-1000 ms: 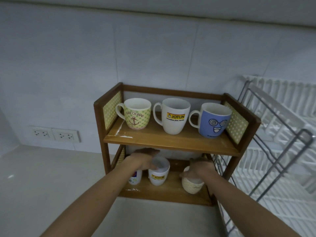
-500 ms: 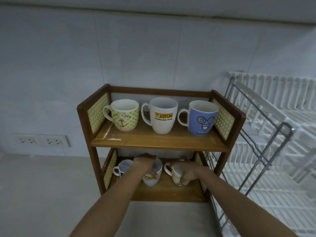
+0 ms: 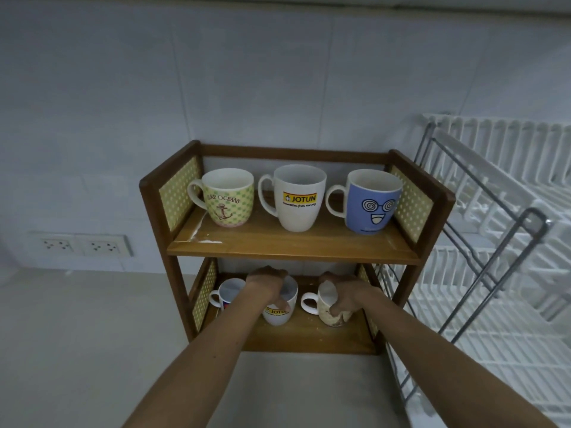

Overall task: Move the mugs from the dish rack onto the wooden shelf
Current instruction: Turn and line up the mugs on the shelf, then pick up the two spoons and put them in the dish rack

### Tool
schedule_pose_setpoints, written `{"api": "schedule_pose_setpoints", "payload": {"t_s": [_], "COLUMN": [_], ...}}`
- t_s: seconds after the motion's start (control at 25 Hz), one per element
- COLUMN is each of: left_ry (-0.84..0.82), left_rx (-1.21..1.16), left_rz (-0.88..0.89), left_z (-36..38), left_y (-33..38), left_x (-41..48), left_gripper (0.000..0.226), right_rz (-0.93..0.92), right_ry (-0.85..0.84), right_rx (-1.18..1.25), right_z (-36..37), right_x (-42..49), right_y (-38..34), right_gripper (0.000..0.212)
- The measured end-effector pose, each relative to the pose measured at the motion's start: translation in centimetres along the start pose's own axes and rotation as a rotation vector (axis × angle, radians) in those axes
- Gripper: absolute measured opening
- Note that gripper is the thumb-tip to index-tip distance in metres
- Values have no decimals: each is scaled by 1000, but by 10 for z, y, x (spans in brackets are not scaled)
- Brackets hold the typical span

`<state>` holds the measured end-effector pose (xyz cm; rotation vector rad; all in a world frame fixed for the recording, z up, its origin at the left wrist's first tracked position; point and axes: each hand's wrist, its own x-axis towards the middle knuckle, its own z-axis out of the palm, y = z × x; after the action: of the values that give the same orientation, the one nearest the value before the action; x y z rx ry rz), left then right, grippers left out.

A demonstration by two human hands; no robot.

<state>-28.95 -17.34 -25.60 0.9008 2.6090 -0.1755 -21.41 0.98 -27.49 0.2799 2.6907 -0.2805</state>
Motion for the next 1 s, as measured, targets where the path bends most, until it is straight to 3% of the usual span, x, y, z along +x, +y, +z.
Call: {"api": "schedule_pose_setpoints", "payload": {"t_s": [0.36,0.44,0.52,0.6,0.68,0.76,0.88,1.0], "left_ry": [20,204,447,580,645,592,538,379], "left_rx": [44,13,-178,-324,-328,-385,-525,-455], "left_rz": [19,56,152,288,458,550,591,532], "left_z": [8,22,60,110,154,176,191,210], "left_y": [-1,7,23,48,77,112,179,238], "left_x": [-4,-20,-54,-102,-137,-161,-189,-208], "left_gripper": [94,90,76,59,45,34,14,24], "right_rz": [65,12,-158,-256,-253,-203,65,290], "right_ry": [79,300,493,519,427,366,400,293], "right_rx": [137,294,442,510,550,536,533,442], "right_z": [18,38,71,109,141,160,175,196], "right_x": [-18,-45,-90,-141,-187,-224,-262,-284], "right_y": [-5,-13,-16,-2,26,58,109,137], "right_gripper": [92,86,72,55,35,20,14,5]}}
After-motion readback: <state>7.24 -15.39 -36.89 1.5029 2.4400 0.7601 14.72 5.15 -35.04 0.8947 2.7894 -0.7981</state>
